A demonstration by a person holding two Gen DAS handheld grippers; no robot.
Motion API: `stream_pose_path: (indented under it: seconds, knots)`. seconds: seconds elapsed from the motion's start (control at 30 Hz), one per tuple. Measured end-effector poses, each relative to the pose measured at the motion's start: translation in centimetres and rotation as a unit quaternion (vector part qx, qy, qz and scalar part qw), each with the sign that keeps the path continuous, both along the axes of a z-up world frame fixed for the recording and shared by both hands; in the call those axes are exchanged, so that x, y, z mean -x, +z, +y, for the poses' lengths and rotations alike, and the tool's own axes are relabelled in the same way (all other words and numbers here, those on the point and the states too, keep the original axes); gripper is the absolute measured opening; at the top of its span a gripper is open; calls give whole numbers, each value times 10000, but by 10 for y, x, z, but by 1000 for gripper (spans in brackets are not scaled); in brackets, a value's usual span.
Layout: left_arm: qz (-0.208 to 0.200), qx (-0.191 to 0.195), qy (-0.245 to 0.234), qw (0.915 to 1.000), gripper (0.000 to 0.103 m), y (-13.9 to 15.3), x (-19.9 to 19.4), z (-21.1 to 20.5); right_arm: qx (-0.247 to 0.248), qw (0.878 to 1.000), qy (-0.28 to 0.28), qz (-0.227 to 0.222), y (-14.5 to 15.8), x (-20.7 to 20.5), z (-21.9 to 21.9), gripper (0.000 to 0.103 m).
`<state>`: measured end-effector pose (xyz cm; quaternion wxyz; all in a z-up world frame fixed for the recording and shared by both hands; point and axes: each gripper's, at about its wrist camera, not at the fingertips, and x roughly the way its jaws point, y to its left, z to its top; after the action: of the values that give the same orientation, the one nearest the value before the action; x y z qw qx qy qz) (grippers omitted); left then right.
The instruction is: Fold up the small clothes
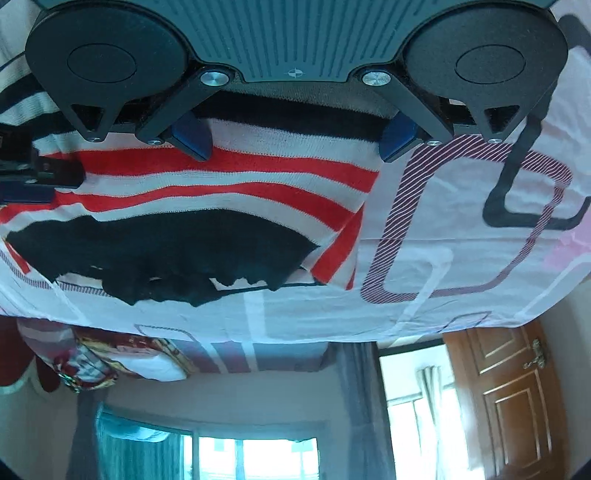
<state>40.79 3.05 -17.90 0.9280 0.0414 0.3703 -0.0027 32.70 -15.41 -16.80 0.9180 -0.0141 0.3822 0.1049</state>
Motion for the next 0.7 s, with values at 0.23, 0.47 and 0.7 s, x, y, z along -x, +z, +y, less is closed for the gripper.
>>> stream_pose_path:
  seconds: [0.23,0.47,0.7]
  knots:
    - [23,55,-74,10000,97,12,26,-5,-347,9994,19,-27,17,22,-7,44]
    - [411,255,-88,9988,97,-5,39,-4,-169,9995,-85,264,-1,35,-7,44]
    - [639,1107,253,9915,97,-10,61,18,-359,9991,-102,183,6,51,-10,45]
